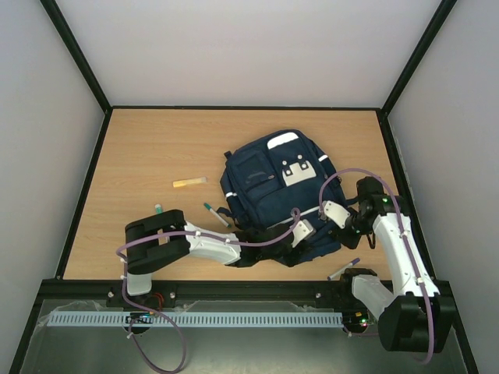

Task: Pack the student bag
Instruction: Zip the student bag at the center of the board.

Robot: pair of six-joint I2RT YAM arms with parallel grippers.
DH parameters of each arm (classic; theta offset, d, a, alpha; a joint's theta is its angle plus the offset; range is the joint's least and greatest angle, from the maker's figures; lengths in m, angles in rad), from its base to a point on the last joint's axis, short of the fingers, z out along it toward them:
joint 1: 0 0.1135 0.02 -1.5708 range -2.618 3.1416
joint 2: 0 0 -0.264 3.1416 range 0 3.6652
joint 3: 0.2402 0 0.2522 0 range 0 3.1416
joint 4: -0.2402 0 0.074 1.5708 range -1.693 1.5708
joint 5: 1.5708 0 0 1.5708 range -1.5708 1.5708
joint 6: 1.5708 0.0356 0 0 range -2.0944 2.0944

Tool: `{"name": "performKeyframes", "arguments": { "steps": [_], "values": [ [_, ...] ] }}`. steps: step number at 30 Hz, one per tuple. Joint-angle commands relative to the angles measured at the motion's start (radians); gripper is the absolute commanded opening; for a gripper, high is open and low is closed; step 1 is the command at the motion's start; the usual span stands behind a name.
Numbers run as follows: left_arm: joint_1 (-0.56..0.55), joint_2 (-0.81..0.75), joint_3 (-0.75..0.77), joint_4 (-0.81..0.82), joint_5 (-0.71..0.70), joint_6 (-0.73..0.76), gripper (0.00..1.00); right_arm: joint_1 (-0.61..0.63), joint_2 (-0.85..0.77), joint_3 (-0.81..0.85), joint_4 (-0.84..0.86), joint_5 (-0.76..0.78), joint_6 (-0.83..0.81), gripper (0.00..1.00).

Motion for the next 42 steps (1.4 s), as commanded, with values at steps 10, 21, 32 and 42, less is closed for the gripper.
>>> {"name": "performKeyframes", "arguments": {
  "steps": [10, 21, 32, 42],
  "values": [
    [0.009, 0.016, -0.004, -0.004, -0.173, -0.037, 0.02, 0.011, 0.093, 0.226, -0.250, 0.109, -0.002, 0.01],
    [-0.016, -0.137, -0.177, -0.213, -0.662, -0.192, 0.02, 0.008, 0.237, 0.162, -0.088, 0.393, 0.150, 0.01],
    [-0.060, -0.229, -0.287, -0.144, -0.607, -0.121, 0.02, -0.022, 0.375, 0.112, 0.264, 0.373, 0.204, 0.01],
    [-0.060, -0.328, -0.342, -0.138, -0.438, -0.014, 0.02, -0.008, 0.450, 0.137, 0.336, 0.199, 0.152, 0.01]
  ]
}}
